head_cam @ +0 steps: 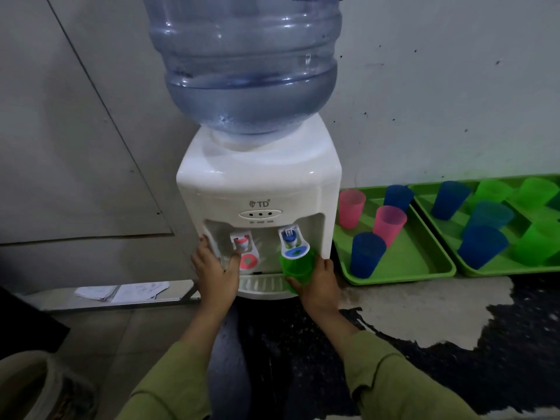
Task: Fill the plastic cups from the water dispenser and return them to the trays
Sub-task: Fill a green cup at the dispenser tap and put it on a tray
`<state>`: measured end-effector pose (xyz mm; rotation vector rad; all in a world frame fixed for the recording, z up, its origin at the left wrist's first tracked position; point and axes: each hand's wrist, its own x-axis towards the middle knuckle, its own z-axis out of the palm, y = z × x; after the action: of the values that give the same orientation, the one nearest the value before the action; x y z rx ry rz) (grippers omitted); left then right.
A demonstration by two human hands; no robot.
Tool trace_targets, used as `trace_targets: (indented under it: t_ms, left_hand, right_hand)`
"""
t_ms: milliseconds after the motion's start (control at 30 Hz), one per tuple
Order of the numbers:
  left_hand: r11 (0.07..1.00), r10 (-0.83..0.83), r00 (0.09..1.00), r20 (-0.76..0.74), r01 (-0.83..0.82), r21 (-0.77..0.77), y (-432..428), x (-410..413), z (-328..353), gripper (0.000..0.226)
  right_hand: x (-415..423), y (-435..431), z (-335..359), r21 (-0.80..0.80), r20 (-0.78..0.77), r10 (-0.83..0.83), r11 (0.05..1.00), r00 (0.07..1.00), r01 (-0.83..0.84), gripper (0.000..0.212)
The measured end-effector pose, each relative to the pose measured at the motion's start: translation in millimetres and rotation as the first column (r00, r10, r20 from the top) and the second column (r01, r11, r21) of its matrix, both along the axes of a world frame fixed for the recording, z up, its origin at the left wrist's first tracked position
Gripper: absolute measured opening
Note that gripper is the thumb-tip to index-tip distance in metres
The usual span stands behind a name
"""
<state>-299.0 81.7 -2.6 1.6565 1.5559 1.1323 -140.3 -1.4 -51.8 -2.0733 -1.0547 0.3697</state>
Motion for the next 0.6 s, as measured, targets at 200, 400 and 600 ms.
trace_targets:
  t_ms: [200,400,600]
  left_hand:
    - [0.969,0.041,0.997,-0.072,-0.023,0.246,-25.3,20.6,11.2,0.028]
    - [0.925,-0.374,0.927,-0.016,0.372,-0.075,-32.8,53.9,22.0,0.042]
    - [0.876,-0.408,0.913,-0.028,0.383,-0.294,-13.9,54.8,7.4,0.041]
  right_hand:
    - [0.4,-0.2,-0.2,0.002,0.002,0.004,1.0,1.0,-0.004,0.078]
    - [-0.7,1.8,-0.3,-0.017,-0.025,-0.001,1.0,1.0,0.0,0.078]
    - [-1.1,2.6,-1.9,0.086,-0.108,0.015,0.996,0.994,-0.006,0.074]
